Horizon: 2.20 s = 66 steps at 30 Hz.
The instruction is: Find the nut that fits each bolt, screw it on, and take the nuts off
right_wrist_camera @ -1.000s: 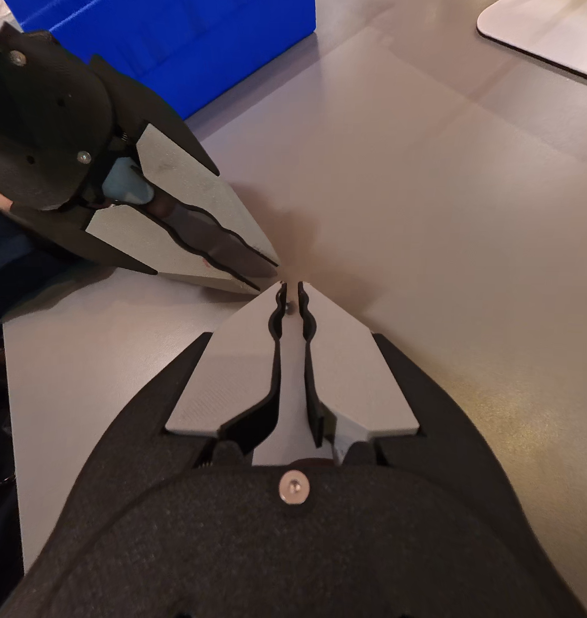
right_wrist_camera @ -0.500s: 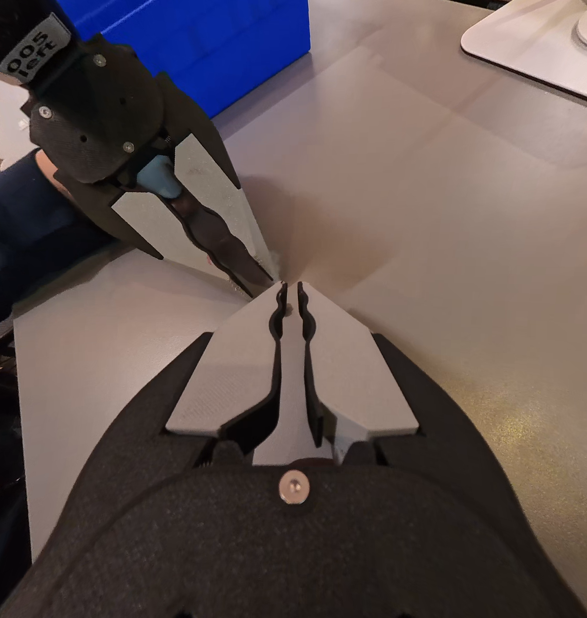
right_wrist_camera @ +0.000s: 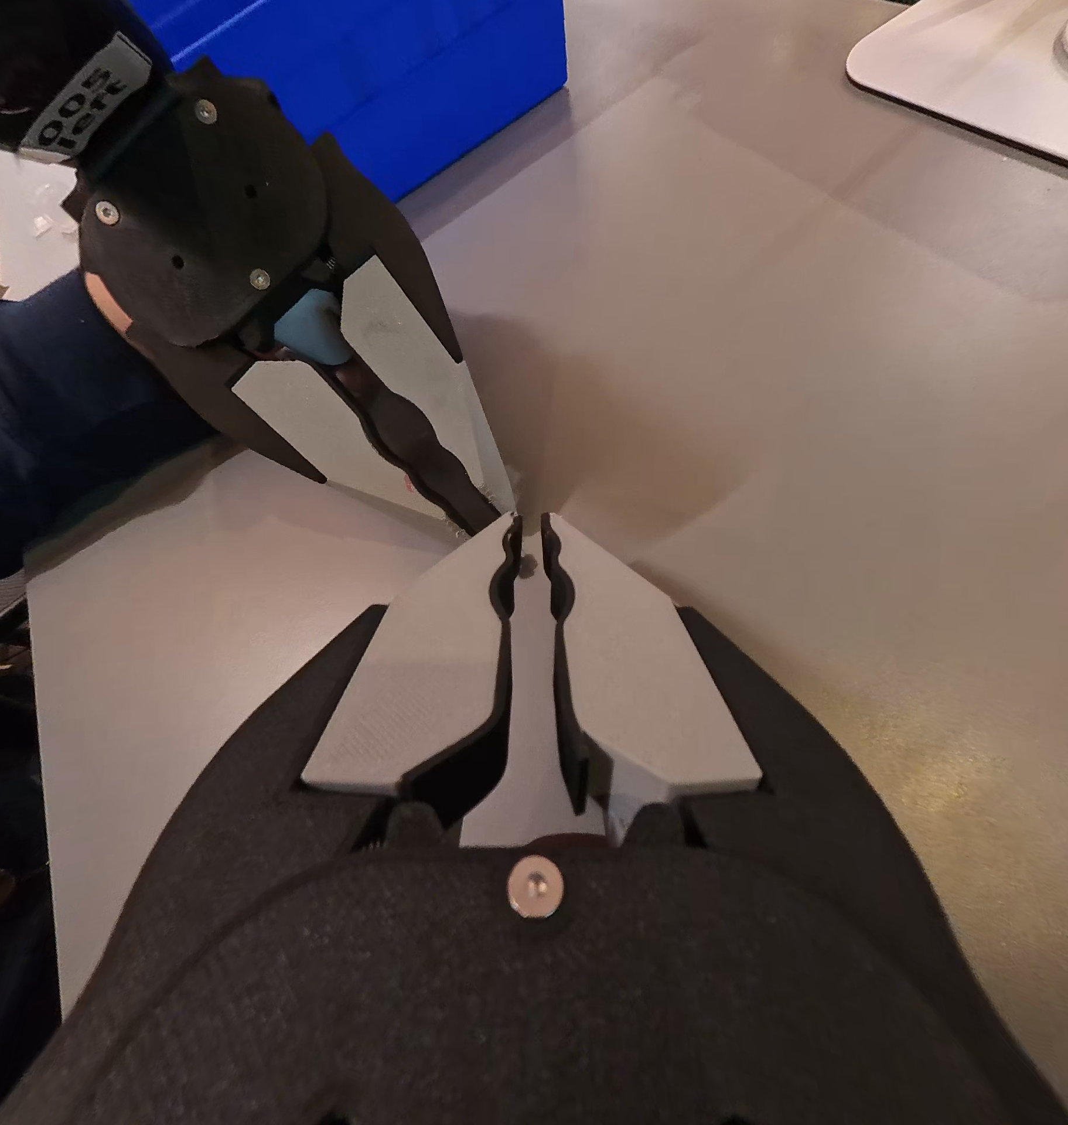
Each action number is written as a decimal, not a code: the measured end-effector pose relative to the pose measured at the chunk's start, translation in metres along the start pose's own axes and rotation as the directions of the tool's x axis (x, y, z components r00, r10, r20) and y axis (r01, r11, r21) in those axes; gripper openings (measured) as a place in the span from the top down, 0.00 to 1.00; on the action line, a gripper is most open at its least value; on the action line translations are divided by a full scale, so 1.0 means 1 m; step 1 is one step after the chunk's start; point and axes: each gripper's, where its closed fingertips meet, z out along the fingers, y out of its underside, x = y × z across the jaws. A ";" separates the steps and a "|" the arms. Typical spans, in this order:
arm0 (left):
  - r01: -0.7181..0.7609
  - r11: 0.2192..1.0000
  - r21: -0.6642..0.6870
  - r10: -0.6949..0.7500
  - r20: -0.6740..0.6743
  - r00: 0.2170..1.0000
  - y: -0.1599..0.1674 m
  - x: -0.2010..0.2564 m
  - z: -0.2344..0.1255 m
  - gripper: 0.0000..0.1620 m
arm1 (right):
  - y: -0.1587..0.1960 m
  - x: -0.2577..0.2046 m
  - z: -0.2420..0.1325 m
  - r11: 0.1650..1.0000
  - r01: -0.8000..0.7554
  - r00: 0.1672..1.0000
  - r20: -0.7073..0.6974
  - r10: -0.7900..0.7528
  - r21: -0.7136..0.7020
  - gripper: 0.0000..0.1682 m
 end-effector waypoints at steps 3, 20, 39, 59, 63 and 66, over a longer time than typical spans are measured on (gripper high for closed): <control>-0.004 1.000 0.010 0.004 0.044 0.999 -0.002 -0.004 0.000 0.95 | 0.002 0.000 0.001 1.000 -0.009 1.000 0.009 0.009 -0.008 0.98; 0.066 0.877 0.475 -0.155 0.151 0.976 -0.071 -0.021 -0.062 0.95 | -0.051 -0.030 -0.035 0.920 -0.271 0.926 0.337 0.169 0.283 0.96; 0.058 0.897 0.439 -0.128 0.132 0.983 -0.071 -0.013 -0.051 0.95 | -0.053 -0.028 -0.037 0.919 -0.260 0.935 0.316 0.163 0.296 0.95; 0.029 0.886 0.464 -0.118 0.164 0.979 -0.077 -0.013 -0.054 0.95 | -0.049 -0.025 -0.036 0.936 -0.218 0.952 0.272 0.142 0.277 0.89; 0.027 0.891 0.454 -0.113 0.165 0.980 -0.076 -0.012 -0.052 0.95 | -0.048 -0.026 -0.034 0.936 -0.228 0.947 0.283 0.150 0.267 0.94; 0.034 0.895 0.444 -0.118 0.163 0.979 -0.074 -0.013 -0.049 0.95 | -0.046 -0.025 -0.033 0.945 -0.200 0.959 0.247 0.136 0.260 0.95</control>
